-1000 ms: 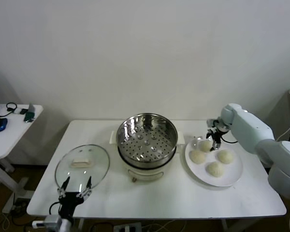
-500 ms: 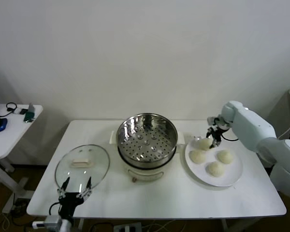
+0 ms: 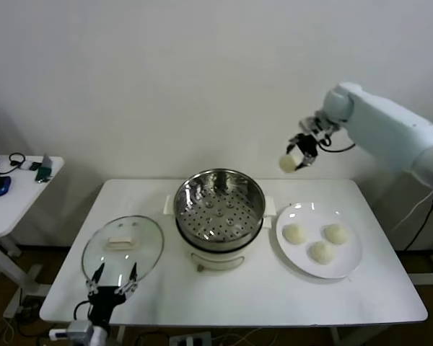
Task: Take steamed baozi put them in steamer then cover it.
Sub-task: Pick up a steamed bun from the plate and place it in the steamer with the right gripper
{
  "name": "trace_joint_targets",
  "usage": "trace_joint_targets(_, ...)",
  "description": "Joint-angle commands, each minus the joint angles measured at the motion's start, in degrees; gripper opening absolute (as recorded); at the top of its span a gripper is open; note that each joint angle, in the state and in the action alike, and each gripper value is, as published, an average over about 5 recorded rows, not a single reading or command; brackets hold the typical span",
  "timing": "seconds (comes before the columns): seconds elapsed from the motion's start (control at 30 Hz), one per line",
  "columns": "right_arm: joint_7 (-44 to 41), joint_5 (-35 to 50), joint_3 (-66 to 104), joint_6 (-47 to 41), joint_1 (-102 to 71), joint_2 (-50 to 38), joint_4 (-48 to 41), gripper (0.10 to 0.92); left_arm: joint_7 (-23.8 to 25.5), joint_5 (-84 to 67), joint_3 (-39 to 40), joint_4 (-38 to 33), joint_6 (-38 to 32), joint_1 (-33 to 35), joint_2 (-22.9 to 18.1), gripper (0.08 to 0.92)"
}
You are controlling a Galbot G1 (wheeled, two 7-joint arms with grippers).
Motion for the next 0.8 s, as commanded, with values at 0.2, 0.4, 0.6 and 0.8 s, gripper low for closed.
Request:
trace_joint_targets(0.2,6.66,-12.31,-5.46,15.01,0.08,9.26,11.87,0.650,-0.10,0.15,-0.26,-0.25,-0.53,0.38,0.08,0.823)
trace_joint_targets(0.4,11.14,-21.19,-1.05,17.76,-9.97,12.24,3.47,0.653,-0.12,0.81,-0.13,-0.59,-1.00,1.06,0.05,0.823)
trace_joint_targets(0.6,14.16,-24.22,1.28,17.75,-14.75,14.24,-1.83,0.653,-0.12,1.26,0.17,-0.69,-1.27,1.44,0.01,0.823)
trace_joint_targets(0.8,14.70,-27.04,3.69,19.29,-16.42,17.24,-9.47,0.652,-0.10,1.52,0.60,-0.44,-1.37,1.38,0.08,0.823)
